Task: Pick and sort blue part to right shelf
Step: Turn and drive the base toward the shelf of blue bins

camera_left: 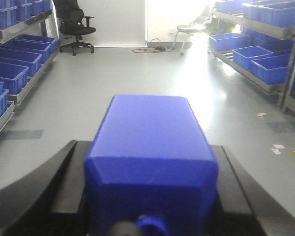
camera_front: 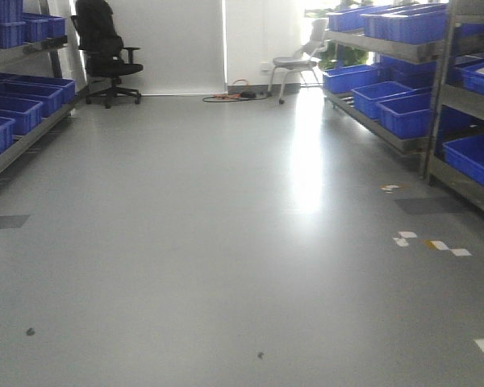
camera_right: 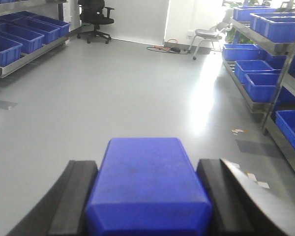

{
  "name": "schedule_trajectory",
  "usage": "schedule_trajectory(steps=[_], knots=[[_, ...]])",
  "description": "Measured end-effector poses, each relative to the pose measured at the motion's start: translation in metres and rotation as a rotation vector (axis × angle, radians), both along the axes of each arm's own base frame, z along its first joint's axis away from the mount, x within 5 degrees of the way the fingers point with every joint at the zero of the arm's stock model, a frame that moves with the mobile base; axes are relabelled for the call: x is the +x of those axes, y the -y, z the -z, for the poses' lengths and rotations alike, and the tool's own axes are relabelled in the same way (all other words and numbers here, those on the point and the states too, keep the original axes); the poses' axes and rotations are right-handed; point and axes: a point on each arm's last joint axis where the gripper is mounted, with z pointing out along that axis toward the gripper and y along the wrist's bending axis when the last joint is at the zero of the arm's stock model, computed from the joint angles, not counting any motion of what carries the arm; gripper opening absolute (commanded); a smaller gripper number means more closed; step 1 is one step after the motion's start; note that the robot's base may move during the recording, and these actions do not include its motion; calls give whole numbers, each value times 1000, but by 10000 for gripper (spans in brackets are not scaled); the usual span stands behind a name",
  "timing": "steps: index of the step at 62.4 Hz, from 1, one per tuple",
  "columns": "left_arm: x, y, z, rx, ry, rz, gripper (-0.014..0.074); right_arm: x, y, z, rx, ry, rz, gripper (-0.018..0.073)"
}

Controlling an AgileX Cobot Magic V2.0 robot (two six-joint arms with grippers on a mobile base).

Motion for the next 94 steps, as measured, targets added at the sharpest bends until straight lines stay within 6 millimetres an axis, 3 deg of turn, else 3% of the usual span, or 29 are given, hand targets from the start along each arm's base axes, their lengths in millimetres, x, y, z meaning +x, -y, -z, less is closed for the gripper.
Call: schedule_trajectory(steps=[94], knots=[[0,0,0,0,0,0,357,0,0,0,0,-1,0,343]])
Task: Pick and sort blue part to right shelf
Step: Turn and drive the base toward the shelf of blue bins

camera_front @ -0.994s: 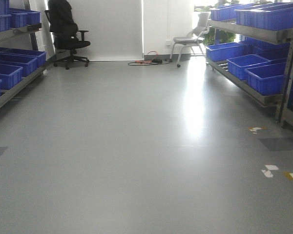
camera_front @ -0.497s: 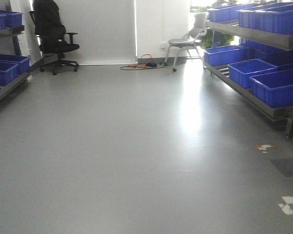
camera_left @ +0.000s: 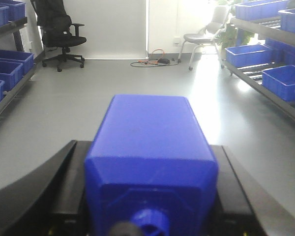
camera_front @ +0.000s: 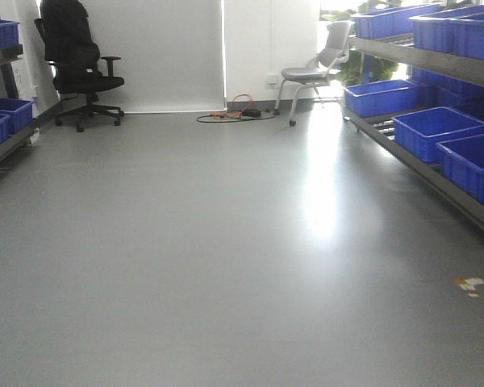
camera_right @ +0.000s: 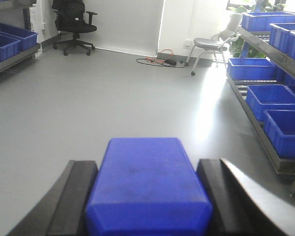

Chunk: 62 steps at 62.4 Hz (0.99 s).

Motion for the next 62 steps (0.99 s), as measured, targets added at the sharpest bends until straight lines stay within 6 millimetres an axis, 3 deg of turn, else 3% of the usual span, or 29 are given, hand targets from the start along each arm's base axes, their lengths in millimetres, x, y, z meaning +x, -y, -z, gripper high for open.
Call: schedule_trajectory(steps=[62], knots=[[0,0,0,2,0,0,357,0,0,0,0,0,0,343]])
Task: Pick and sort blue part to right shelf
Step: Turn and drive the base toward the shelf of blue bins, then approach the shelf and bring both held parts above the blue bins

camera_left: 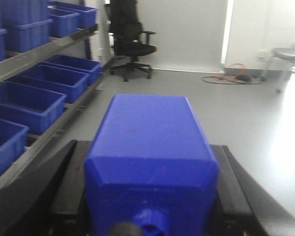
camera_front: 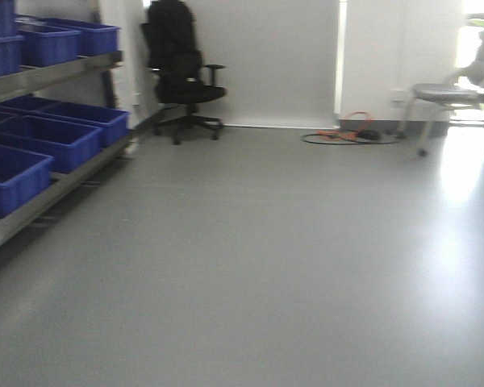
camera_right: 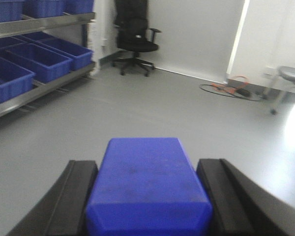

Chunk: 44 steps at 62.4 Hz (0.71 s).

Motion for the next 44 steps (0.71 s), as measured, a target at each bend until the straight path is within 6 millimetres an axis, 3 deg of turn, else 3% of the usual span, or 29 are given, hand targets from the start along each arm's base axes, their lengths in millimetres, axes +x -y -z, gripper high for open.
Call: schedule_trajectory(steps=[44], knots=[[0,0,0,0,0,0,357,0,0,0,-1,0,0,343]])
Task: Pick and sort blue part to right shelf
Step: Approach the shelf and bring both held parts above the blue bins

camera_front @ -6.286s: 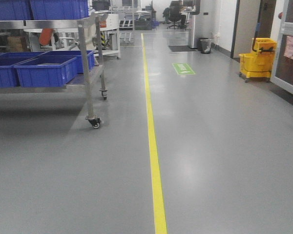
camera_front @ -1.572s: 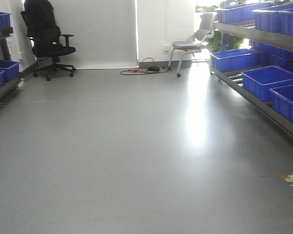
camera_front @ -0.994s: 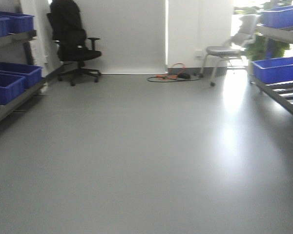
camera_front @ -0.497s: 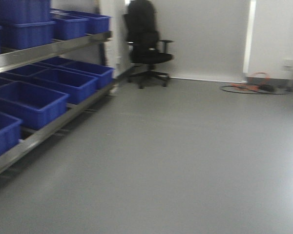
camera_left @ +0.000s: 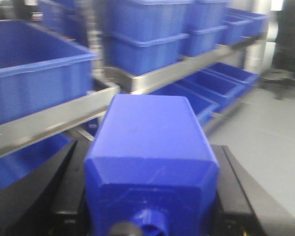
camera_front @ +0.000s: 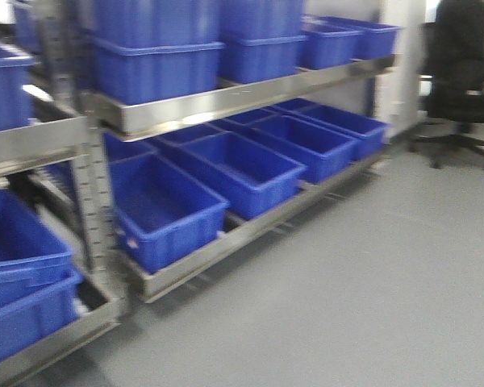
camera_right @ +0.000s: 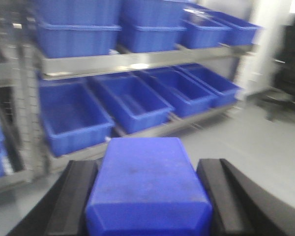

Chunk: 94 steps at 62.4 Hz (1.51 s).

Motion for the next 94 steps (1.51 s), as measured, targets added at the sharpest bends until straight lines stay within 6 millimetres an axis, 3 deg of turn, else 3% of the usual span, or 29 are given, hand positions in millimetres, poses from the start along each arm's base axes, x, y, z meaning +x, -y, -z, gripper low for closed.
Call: schedule_trajectory(steps=[94], knots=[[0,0,0,0,0,0,357,0,0,0,0,0,0,343]])
